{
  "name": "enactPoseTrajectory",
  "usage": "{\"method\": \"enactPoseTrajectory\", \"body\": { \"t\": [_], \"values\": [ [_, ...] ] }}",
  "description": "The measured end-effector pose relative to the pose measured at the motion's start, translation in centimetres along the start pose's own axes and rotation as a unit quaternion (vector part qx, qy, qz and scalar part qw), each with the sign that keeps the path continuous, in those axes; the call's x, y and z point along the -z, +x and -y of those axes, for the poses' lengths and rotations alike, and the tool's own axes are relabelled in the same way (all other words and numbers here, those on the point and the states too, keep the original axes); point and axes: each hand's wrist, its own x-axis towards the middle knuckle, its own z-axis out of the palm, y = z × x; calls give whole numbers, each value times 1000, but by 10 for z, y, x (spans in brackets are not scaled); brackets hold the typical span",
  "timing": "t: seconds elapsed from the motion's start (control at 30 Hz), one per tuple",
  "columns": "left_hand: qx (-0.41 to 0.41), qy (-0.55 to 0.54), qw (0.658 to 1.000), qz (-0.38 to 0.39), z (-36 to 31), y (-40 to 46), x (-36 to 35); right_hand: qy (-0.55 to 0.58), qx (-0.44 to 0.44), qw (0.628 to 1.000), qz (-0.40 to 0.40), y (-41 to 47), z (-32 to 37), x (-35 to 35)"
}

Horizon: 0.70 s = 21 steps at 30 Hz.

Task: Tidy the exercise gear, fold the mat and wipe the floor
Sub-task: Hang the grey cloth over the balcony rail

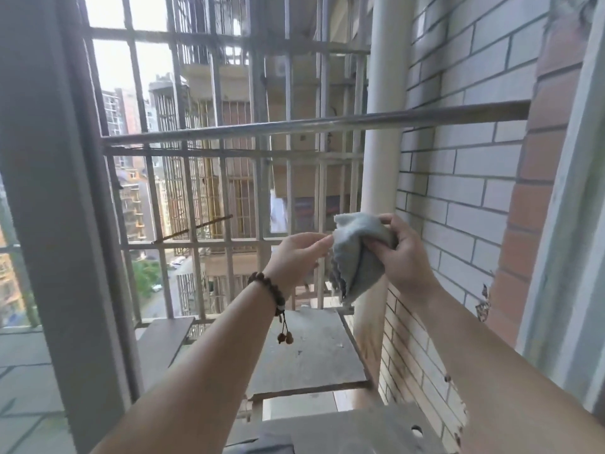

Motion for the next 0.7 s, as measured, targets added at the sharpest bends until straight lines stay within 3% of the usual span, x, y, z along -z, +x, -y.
{"method": "enactPoseTrajectory", "body": {
  "t": [0.17, 0.33, 0.43, 0.5, 0.6, 0.7],
  "values": [
    [-13, -31, 999, 11, -3, 13, -8, 3, -17, 1000, -4, 10, -10, 5],
    [-46, -39, 998, -31, -16, 25, -10, -118, -54, 991, 0, 17, -20, 12],
    [-28, -53, 998, -31, -22, 32, -12, -229, 17, 973, -24, 16, -13, 12],
    [-17, -75, 997, -27, -26, 34, -14, -223, 33, 974, -20, 16, -2, 9],
    [-12, -116, 993, -9, -30, 34, -15, -160, -23, 986, 27, 18, 14, -1],
    [-11, -148, 989, 13, -32, 32, -14, -166, -44, 985, 24, 19, 23, -7]
  ]
}}
